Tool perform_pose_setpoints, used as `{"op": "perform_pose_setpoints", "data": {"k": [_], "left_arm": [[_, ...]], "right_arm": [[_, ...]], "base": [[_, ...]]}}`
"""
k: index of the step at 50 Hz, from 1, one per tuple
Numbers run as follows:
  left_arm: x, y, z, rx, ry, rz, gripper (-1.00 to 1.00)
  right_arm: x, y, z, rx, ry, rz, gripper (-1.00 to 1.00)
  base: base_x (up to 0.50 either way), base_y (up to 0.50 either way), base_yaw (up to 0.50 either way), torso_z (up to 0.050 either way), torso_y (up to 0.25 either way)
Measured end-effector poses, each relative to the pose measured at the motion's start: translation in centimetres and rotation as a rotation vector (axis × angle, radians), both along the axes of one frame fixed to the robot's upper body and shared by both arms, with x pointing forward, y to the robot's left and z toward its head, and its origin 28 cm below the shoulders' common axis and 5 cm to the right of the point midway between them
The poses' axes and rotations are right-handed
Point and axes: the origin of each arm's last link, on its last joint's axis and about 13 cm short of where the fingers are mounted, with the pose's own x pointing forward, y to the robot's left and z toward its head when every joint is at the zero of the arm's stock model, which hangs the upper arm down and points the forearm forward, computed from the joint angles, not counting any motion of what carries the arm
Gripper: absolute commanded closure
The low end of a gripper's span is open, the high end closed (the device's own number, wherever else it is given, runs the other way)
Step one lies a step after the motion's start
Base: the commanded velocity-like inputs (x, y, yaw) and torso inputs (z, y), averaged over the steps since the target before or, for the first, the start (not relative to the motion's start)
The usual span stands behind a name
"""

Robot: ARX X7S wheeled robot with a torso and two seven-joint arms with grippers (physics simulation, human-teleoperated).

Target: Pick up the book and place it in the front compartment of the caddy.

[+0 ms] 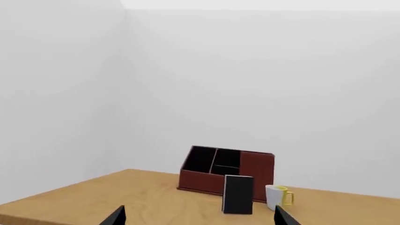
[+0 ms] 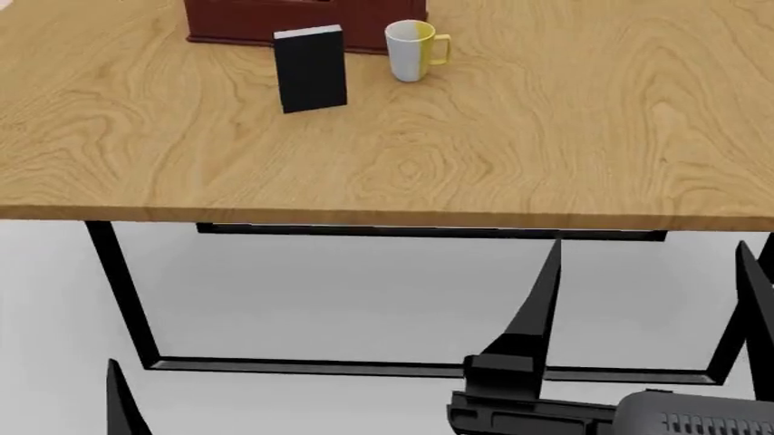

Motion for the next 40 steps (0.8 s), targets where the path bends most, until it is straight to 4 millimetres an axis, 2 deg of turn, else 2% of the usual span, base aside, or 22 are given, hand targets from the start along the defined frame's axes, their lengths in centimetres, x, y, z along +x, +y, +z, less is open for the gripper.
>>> {"op": "perform_pose_setpoints", "data": {"k": [40], "left_arm": [[0.04, 0.01, 0.02, -0.015, -0.016, 0.002, -1.0]], "right_arm": [[0.35, 0.06, 0.42, -0.005, -0.001, 0.01, -1.0]], "base": [[0.36, 0.15, 0.0, 0.0, 0.0]]}}
